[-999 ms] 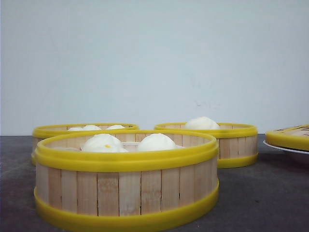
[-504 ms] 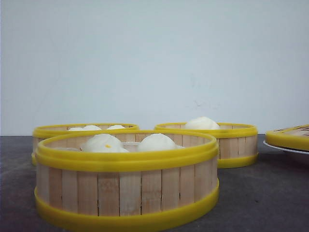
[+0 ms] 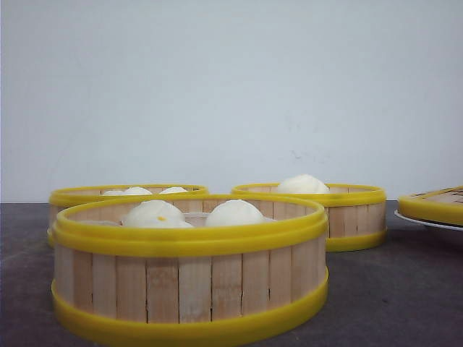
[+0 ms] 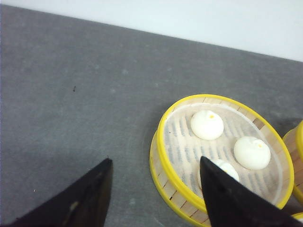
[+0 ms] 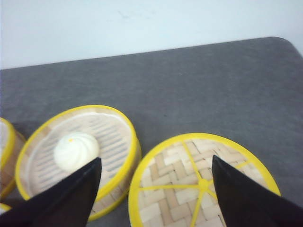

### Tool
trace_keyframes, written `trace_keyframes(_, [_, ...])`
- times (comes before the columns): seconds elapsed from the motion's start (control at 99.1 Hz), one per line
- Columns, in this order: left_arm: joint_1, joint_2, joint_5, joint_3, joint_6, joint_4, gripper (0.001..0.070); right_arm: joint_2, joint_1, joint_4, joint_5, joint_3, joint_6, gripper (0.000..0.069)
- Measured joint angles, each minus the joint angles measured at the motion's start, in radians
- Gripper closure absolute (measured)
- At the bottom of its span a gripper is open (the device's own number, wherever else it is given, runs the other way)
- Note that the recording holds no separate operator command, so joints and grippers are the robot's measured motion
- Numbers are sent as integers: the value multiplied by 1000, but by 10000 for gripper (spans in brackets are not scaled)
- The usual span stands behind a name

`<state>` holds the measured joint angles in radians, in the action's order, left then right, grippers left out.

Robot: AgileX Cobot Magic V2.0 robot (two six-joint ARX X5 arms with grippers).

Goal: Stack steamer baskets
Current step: 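Reach the left gripper to the farther steamer basket and grip its rim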

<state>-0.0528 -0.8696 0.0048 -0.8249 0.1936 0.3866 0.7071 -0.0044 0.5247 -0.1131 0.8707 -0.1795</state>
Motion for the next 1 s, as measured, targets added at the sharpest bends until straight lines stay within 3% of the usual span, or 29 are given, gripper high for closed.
trace_keyframes(0.293, [-11, -224, 11, -167, -3, 7, 359, 5, 3, -11, -41, 0, 0, 228])
trace_keyframes(0.686, [-18, -643, 32, -400, -12, 132, 359, 34, 29, -13, -49, 0, 0, 228])
trace_keyframes(0.999, [-47, -811, 49, -438, -21, 154, 386, 43, 36, -12, -49, 0, 0, 228])
